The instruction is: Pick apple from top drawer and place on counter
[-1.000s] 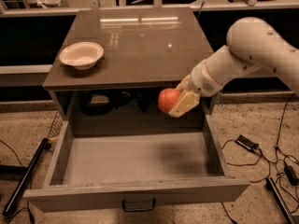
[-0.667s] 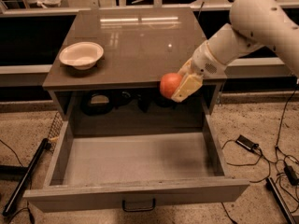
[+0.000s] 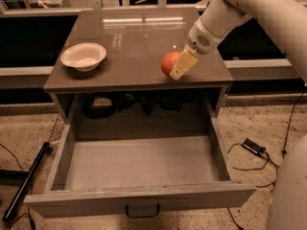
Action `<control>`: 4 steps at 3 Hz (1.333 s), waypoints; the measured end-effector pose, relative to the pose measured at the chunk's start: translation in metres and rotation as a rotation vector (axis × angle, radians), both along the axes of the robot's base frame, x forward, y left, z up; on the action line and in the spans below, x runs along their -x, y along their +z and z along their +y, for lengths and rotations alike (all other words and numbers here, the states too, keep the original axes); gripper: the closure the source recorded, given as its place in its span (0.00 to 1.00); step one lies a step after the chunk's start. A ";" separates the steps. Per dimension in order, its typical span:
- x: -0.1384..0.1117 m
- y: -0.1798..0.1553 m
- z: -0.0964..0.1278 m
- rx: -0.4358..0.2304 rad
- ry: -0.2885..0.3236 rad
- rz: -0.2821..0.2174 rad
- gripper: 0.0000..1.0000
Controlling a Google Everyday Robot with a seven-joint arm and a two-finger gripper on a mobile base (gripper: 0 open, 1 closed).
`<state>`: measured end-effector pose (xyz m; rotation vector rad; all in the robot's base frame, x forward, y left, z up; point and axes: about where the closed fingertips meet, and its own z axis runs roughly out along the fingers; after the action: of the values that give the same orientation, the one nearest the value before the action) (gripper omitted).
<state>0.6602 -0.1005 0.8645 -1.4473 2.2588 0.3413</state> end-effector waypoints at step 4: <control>-0.028 -0.015 0.040 0.051 -0.036 0.024 0.28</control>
Offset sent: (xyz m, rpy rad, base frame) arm 0.0336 0.0405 -0.0068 -0.0620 0.0381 -0.0547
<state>0.6885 -0.0601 0.8499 -1.4337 2.3254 0.2931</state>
